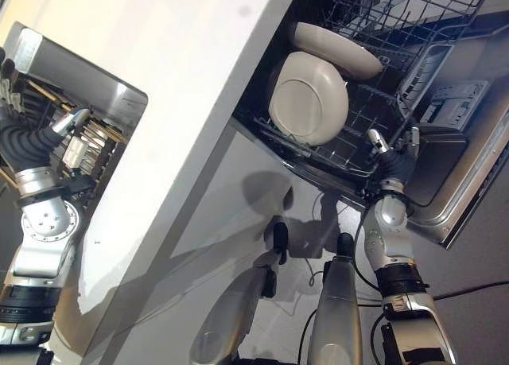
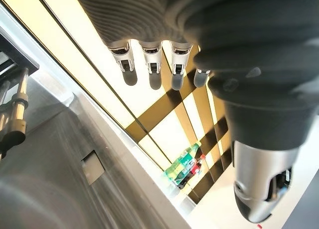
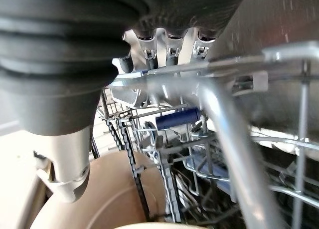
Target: Pick up plates and place into dishwasher.
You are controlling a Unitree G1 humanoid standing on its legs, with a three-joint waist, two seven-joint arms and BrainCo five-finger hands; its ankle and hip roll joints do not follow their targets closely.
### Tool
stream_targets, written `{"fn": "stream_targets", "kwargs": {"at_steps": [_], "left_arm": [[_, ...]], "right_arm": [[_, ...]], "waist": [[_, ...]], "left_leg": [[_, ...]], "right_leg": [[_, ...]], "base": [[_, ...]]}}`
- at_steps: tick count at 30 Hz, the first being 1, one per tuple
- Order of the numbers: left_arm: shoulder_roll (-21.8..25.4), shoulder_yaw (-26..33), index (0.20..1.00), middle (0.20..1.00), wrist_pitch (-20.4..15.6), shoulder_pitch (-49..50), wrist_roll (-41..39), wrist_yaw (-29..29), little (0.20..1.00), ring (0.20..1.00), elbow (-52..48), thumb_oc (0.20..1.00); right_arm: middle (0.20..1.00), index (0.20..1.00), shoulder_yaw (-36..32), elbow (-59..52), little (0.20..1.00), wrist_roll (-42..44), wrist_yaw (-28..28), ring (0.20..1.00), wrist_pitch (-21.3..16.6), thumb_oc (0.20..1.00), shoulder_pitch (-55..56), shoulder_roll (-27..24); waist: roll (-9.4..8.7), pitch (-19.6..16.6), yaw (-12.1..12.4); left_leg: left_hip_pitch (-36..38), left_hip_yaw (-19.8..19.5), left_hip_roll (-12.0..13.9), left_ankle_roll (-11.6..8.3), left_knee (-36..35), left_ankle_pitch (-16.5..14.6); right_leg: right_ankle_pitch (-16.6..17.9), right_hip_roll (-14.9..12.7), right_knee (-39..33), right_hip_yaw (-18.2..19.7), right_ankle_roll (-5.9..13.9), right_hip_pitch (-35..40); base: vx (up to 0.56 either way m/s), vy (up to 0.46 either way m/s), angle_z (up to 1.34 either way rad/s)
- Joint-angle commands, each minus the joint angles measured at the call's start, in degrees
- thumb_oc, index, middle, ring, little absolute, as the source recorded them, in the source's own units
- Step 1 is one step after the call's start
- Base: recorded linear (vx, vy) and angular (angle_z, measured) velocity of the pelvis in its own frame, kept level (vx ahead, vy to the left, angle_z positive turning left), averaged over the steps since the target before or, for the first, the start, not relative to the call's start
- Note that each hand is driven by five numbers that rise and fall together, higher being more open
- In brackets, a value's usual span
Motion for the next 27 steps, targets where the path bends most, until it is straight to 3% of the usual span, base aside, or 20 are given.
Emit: {"fn": "stream_targets", "kwargs": {"at_steps": [1,15,21,27], "left_arm": [[-7.39,-5.12,1.000,1.000,-2.45,3.14,-1.31,0.54,1.000,1.000,-0.88,1.000],[-3.63,-4.03,1.000,1.000,-3.11,4.41,-3.78,-3.92,1.000,1.000,-1.10,1.000],[-3.22,-3.44,1.000,1.000,-4.49,5.56,-4.46,-5.36,1.000,1.000,-1.59,1.000],[-2.99,-3.66,1.000,1.000,-4.83,5.20,-5.36,-6.21,1.000,1.000,-1.68,1.000]], "right_arm": [[1.000,1.000,11.03,-10.67,1.000,-8.39,7.35,1.000,0.07,1.000,-12.50,3.21],[1.000,1.000,11.84,-3.83,1.000,-5.00,5.81,1.000,-0.41,1.000,-21.78,2.74],[1.000,1.000,12.41,-4.43,1.000,-4.92,5.60,1.000,-1.26,1.000,-22.64,2.46],[1.000,1.000,12.20,-3.85,1.000,-4.23,7.63,1.000,-1.16,1.000,-24.83,0.88]], "waist": [[0.15,3.25,3.91],[0.07,3.25,10.55],[0.45,3.25,11.39],[1.42,3.23,10.64]], "left_leg": [[-2.29,-1.33,-1.30,-0.07,9.63,-6.99],[-2.12,-4.00,-3.01,0.19,12.08,-7.94],[-1.44,-4.56,-3.75,0.55,10.94,-7.44],[0.55,-4.11,-4.11,0.62,10.00,-7.42]], "right_leg": [[8.68,-4.67,-11.17,-1.71,0.72,3.01],[7.59,-6.81,-9.45,-8.37,0.49,6.95],[7.86,-7.41,-9.73,-8.95,0.67,7.36],[8.54,-8.24,-10.80,-8.19,0.85,8.69]], "base": [[0.06,0.034,0.17],[0.05,-0.022,0.25],[-0.02,-0.010,0.19],[-0.05,0.017,0.05]]}}
